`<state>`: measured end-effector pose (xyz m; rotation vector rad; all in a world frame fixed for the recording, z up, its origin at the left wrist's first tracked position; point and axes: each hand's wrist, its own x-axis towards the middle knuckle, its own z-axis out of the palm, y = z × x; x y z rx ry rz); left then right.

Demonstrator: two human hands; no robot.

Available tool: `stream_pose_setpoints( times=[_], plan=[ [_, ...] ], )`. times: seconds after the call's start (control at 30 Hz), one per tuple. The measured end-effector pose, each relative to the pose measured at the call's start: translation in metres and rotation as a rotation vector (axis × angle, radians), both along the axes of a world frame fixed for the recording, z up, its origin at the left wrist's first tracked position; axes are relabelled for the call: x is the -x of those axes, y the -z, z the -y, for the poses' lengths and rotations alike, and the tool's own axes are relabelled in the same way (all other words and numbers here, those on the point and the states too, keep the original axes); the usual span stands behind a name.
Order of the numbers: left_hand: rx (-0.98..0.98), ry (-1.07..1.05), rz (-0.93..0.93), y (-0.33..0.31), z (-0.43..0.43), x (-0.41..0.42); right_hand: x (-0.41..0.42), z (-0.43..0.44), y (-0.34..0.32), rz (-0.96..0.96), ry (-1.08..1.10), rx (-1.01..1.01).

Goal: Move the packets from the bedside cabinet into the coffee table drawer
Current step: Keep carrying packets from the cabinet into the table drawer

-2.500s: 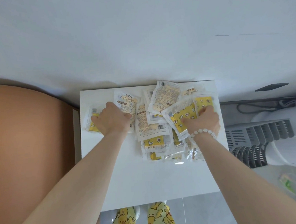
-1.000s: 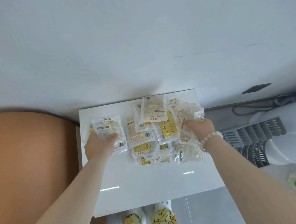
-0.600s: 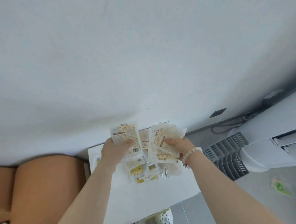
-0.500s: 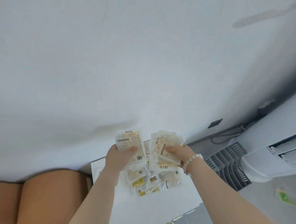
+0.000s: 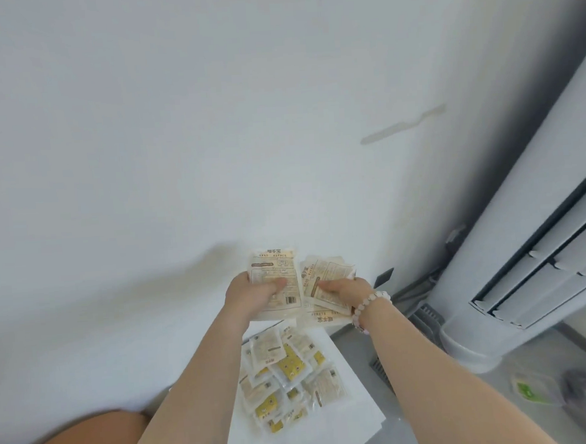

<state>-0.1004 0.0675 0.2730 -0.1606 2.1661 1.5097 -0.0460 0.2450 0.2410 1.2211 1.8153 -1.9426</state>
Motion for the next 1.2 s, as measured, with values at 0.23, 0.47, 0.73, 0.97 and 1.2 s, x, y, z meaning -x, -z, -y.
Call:
stream_pose_setpoints(
  times=[0.23,0.47,0.73,0.97,1.2],
  plan=[
    [-0.027,0.121,-0.018,-0.022,0.008,-0.009,-0.020,0.015,-0.034,-0.044,0.134,-0.051],
    [-0.058,0.272,-0.020,-0.025,0.002,-0.025,-0.062,0.024,-0.031,-0.037,0.305,-0.068],
    [-0.077,0.508,0.008,-0.021,-0.047,-0.068,-0.140,0.002,-0.039,0.028,0.506,-0.088],
    [-0.052,0.698,0.017,-0.024,-0.099,-0.114,-0.210,-0.027,-0.036,0.039,0.653,-0.068],
    [-0.075,0.925,0.043,-0.029,-0.142,-0.193,-0.305,-0.042,-0.038,0.041,0.887,-0.045]
  ],
)
